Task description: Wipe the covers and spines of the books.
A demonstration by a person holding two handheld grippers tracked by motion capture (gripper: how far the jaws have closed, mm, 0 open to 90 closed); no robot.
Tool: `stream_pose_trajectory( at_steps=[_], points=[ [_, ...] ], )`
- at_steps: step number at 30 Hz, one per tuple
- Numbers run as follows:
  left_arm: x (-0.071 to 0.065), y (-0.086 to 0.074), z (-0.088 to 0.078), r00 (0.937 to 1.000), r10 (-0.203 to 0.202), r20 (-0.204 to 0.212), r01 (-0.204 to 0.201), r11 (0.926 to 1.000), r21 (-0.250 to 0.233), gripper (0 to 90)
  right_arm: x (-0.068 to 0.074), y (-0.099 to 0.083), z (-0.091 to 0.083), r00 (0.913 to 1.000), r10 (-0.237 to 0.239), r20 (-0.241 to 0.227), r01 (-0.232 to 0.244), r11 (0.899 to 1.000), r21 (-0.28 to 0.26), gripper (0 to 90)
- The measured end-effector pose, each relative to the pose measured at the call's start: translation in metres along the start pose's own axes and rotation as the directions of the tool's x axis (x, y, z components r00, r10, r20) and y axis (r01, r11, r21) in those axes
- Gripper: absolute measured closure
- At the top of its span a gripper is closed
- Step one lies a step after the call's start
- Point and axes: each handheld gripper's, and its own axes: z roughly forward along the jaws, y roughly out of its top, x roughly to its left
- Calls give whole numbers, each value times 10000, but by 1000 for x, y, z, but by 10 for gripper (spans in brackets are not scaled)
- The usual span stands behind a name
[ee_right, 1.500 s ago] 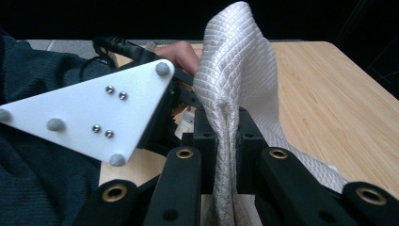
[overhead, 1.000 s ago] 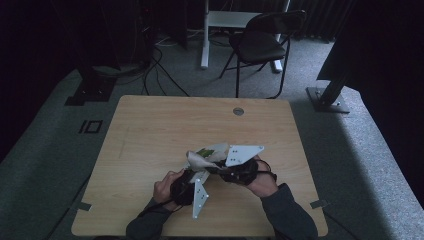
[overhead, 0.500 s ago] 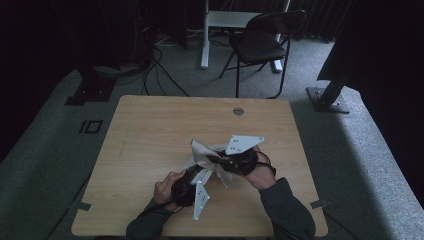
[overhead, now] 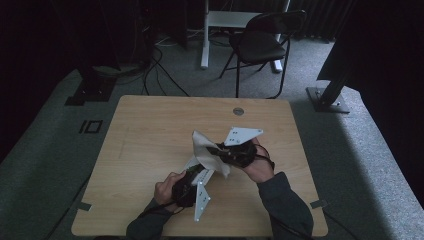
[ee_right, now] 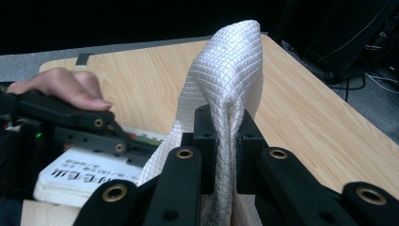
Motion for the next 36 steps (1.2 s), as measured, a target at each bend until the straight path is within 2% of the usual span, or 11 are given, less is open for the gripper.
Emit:
stream_pose_trajectory(
  at_steps=[16, 22, 27, 36],
  points=[
    [-1, 1, -1, 9998, 158, -87, -158, 9999, -39, 771, -17, 7, 17, 9991, 146, 393, -158, 9994, 316, 831],
    [-2, 2, -1, 9995, 280, -118, -280, 9996, -35, 772, -22, 5, 24, 9985, 186, 514, -218, 9978, 627, 831],
    [-5, 3, -1, 9990, 421, -147, -421, 9991, -55, 772, -26, 7, 32, 9967, 44, 812, -128, 9946, 1034, 831],
    [-6, 3, -1, 9987, 492, -149, -493, 9988, -64, 771, -32, 9, 40, 9929, 81, 1184, -242, 9905, 1354, 831]
  ],
)
